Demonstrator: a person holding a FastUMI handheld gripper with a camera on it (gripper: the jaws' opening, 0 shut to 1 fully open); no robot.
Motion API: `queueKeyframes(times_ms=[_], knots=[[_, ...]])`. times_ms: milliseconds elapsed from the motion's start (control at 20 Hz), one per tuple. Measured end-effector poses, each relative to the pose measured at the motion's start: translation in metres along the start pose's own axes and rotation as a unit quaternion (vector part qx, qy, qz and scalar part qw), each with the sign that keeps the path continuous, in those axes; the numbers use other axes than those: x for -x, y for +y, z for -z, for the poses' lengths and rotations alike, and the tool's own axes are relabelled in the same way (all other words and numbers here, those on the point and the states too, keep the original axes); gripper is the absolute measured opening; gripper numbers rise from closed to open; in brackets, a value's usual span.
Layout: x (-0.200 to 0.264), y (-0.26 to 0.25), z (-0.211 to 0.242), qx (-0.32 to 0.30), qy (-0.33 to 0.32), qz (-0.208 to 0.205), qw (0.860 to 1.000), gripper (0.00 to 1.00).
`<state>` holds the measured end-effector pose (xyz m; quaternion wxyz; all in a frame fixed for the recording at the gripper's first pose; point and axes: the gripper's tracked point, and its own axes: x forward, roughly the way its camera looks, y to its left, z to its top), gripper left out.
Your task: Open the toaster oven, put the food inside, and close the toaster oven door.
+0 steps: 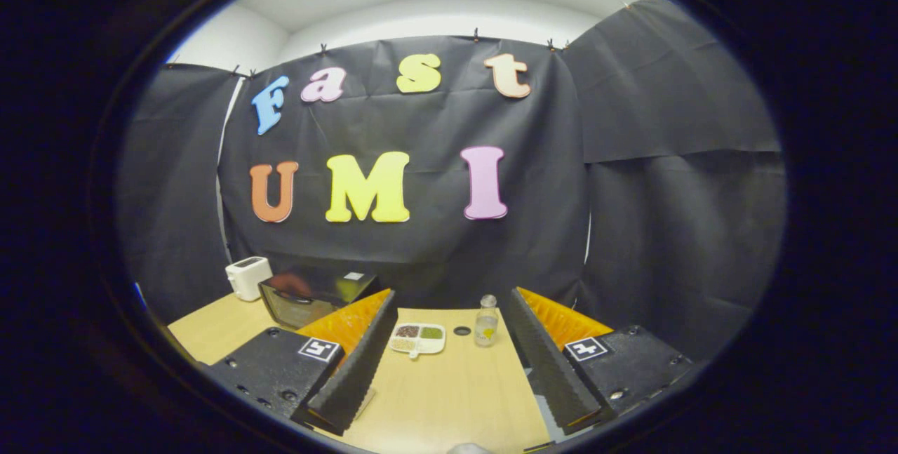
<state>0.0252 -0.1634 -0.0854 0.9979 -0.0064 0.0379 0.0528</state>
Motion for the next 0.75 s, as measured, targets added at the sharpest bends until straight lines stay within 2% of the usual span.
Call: queueKeyframes(times_ms=[750], knots=[[-0.008,0.014,-0.023,0.000,-0.013,0.012,1.000,1.00]])
